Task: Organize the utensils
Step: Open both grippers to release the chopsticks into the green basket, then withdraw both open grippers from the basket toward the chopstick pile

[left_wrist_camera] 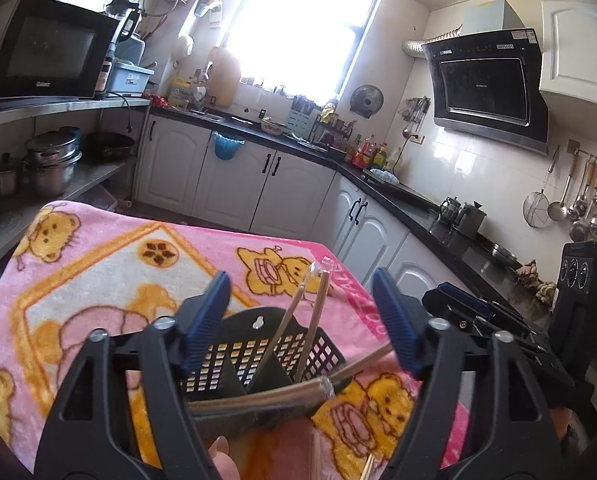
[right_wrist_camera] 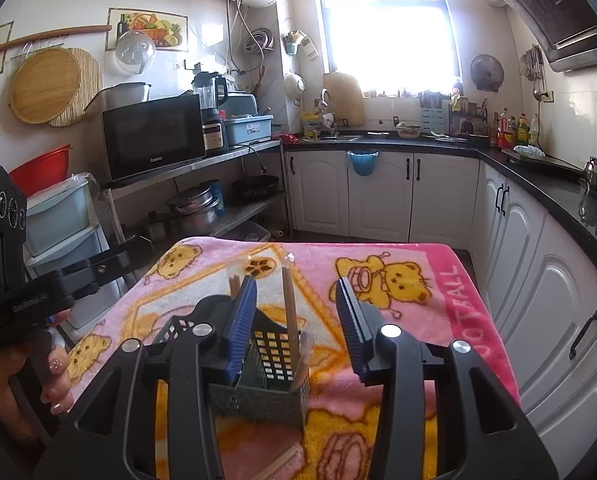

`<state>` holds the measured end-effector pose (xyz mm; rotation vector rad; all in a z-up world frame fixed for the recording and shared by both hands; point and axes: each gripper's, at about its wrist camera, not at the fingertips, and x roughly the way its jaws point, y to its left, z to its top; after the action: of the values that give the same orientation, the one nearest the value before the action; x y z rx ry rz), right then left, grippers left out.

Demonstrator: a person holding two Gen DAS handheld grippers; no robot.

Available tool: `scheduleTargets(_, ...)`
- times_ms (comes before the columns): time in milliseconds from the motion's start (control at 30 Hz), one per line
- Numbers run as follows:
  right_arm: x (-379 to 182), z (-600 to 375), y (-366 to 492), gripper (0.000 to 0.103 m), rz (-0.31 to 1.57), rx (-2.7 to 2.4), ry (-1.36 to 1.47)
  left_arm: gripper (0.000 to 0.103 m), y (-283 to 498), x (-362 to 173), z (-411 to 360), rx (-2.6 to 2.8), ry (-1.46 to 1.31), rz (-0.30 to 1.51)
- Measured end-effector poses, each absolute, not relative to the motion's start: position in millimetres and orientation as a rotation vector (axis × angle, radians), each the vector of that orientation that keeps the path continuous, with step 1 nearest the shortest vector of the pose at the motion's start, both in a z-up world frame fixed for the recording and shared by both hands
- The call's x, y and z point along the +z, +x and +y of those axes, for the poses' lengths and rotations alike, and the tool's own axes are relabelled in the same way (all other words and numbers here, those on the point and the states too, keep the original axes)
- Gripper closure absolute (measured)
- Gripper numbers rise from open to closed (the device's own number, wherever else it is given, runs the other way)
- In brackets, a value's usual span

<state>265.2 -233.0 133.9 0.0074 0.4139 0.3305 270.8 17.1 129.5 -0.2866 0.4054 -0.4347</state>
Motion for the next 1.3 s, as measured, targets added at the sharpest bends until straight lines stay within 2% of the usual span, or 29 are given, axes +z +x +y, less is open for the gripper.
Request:
scheduleTargets(67,132,-233,259,0.057,0.413,0.332,0.003,0.018,265,129,18,-0.434,-0.283,0.403)
scheduleTargets(133,131,-232,253,0.052,0.411,0.332,-0.005,0.01,258,127,19,-0.428,-0.275,0.398)
scheduleTargets(400,124,-232,228,0.043,0.408,0.348,-0.013,0.01,236,121,23,-0.43,-0.271,0.398)
scheduleTargets(1300,93,-228,186,0.042,0.456,0.37,-0.029,0.01,202,85,38,-0.379,-0.291,0.457)
